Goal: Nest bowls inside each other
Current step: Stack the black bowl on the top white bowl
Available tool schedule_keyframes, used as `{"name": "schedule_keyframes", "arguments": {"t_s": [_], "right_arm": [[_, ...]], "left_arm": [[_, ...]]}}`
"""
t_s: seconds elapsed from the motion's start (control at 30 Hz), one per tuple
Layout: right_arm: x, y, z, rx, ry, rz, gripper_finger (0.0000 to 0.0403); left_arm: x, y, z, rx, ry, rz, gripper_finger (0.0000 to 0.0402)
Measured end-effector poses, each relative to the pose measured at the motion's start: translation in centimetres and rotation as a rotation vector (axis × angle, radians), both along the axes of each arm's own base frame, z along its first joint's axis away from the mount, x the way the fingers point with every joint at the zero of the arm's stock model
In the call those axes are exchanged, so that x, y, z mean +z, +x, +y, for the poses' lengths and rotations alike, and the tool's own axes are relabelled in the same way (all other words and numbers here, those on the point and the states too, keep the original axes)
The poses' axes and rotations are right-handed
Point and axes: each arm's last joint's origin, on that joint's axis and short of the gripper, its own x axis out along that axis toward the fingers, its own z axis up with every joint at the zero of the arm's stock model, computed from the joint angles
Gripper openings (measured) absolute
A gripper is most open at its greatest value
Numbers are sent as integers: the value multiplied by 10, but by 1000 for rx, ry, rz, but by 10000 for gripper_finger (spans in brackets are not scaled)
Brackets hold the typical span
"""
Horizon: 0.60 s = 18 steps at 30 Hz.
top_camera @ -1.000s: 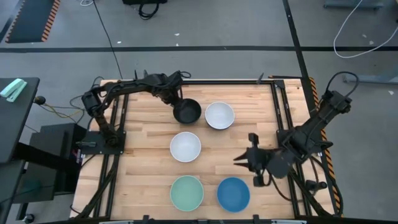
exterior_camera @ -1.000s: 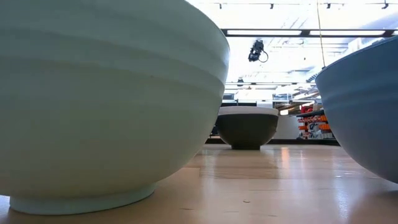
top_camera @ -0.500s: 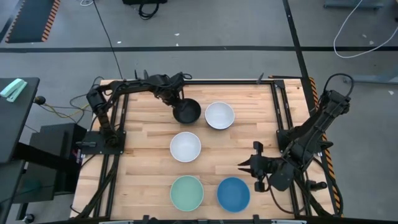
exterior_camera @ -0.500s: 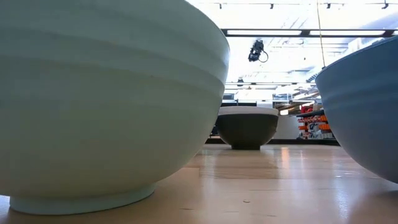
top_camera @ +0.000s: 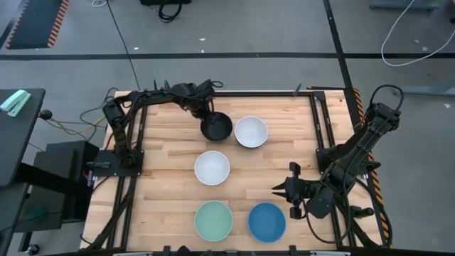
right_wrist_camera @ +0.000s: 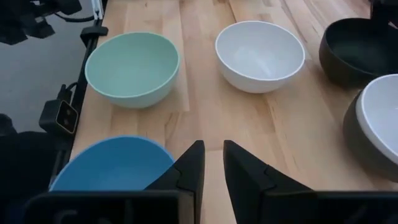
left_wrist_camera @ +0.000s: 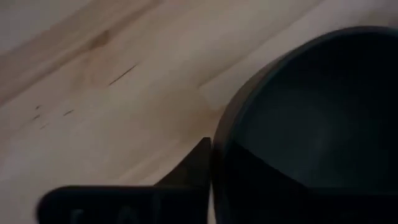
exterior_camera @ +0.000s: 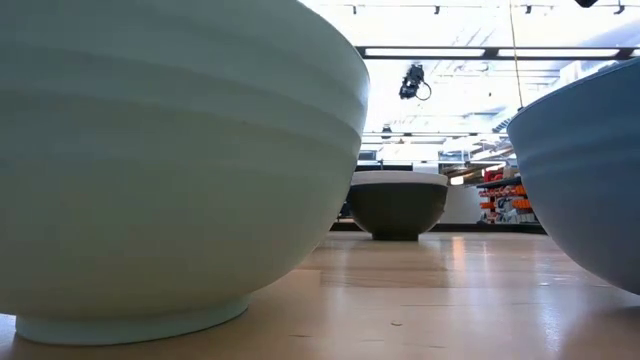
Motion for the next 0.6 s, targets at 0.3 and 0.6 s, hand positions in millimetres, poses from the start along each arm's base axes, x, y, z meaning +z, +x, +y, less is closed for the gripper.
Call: {"name": "schedule_keyframes", "arguments": {"t_s": [0.3,0.6], "right_arm": [[0,0,0,0,3,-2,67],[0,-1,1,4,3,-2,67]], "left_arm": [[47,23,-4,-58,59,-78,12],[104,38,-21,-93,131,-91,12]]}}
